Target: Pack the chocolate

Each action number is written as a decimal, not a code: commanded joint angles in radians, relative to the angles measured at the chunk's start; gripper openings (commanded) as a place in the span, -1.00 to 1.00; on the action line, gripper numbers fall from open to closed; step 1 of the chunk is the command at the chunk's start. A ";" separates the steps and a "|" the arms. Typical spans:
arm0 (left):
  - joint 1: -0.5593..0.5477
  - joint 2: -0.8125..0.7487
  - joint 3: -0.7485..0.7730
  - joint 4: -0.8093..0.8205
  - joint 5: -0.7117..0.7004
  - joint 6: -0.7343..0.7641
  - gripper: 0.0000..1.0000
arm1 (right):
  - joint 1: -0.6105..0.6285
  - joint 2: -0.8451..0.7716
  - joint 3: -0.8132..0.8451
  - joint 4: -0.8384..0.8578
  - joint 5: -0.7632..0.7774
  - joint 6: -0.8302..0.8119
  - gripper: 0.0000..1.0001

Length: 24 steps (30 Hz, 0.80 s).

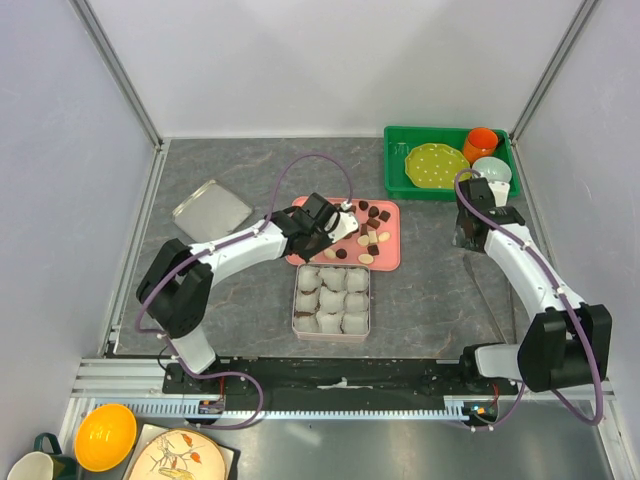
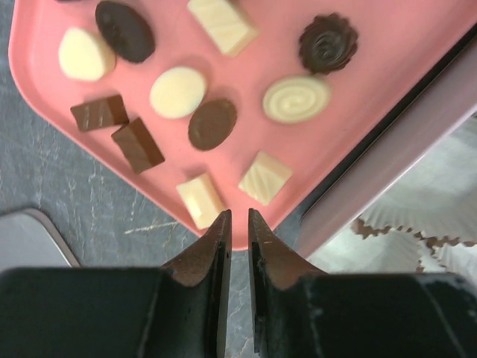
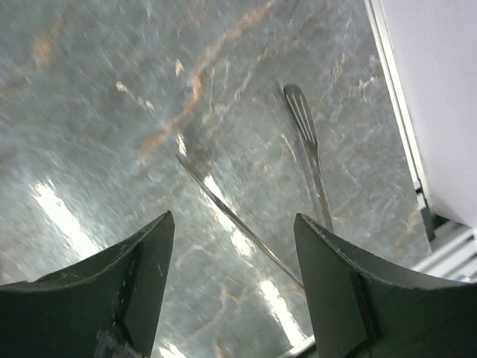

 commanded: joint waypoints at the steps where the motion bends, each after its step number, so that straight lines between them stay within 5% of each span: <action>1: -0.004 0.021 -0.007 0.067 0.022 -0.010 -0.59 | -0.002 0.014 0.008 -0.066 -0.028 -0.064 0.45; 24: -0.016 -0.114 -0.122 0.090 0.004 0.023 -0.61 | -0.003 0.275 -0.002 -0.026 -0.108 -0.085 0.12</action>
